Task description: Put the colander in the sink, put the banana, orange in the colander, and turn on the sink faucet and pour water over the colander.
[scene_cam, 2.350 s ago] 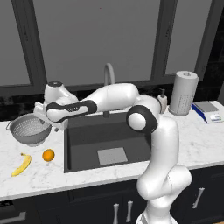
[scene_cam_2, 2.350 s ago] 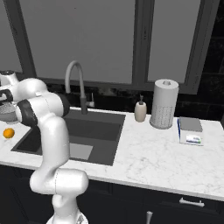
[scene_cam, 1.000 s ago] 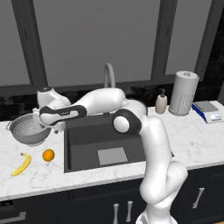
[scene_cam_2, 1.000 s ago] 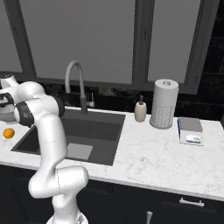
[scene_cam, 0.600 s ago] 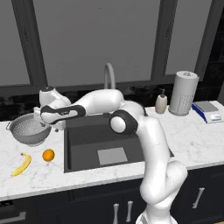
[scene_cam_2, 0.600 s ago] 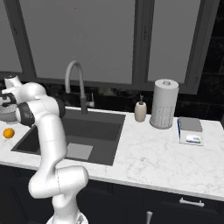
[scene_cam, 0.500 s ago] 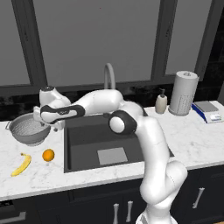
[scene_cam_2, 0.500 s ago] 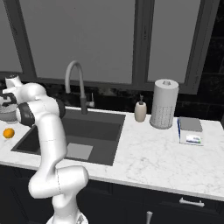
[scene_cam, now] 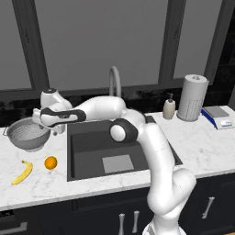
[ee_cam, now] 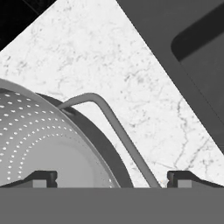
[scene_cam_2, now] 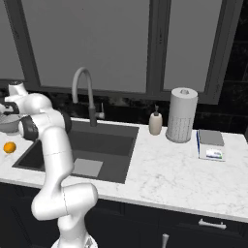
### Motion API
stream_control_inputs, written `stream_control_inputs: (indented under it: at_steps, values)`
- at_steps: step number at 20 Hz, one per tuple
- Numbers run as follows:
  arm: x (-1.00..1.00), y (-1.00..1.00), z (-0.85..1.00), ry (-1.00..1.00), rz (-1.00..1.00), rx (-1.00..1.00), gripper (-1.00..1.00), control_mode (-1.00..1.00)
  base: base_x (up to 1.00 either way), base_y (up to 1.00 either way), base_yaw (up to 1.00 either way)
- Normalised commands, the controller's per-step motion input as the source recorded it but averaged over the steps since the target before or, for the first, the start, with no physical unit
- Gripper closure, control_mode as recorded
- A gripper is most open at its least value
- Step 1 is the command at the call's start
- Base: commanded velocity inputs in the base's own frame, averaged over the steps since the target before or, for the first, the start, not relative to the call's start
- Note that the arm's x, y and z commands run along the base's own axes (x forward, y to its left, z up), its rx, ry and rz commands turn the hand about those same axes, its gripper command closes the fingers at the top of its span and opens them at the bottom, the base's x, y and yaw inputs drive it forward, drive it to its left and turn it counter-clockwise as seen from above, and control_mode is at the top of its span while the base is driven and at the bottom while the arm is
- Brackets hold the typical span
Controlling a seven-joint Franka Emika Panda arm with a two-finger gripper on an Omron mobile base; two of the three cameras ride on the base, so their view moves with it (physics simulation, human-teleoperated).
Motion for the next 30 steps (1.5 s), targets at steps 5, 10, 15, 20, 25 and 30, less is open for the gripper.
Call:
stream_control_inputs:
  at_steps: [5,10,15,20,25,30]
  values:
    - [-0.06,0.16,-0.32,0.01,0.01,0.00,1.00,-1.00,0.00,0.00,0.00]
    - [-0.33,-0.06,-0.27,0.00,0.03,0.00,1.00,-1.00,0.00,0.00,0.00]
    - [-0.38,-0.25,-0.11,-0.17,0.02,0.00,1.00,-1.00,0.00,0.00,0.00]
    - [-0.54,-0.28,0.42,-0.24,0.00,0.01,1.00,-1.00,0.00,0.00,0.00]
    - [-0.72,-0.40,0.55,-0.31,0.00,0.01,1.00,-1.00,0.00,0.00,0.00]
    - [-0.63,-0.57,0.49,-0.07,0.00,0.16,1.00,-1.00,0.00,0.00,0.00]
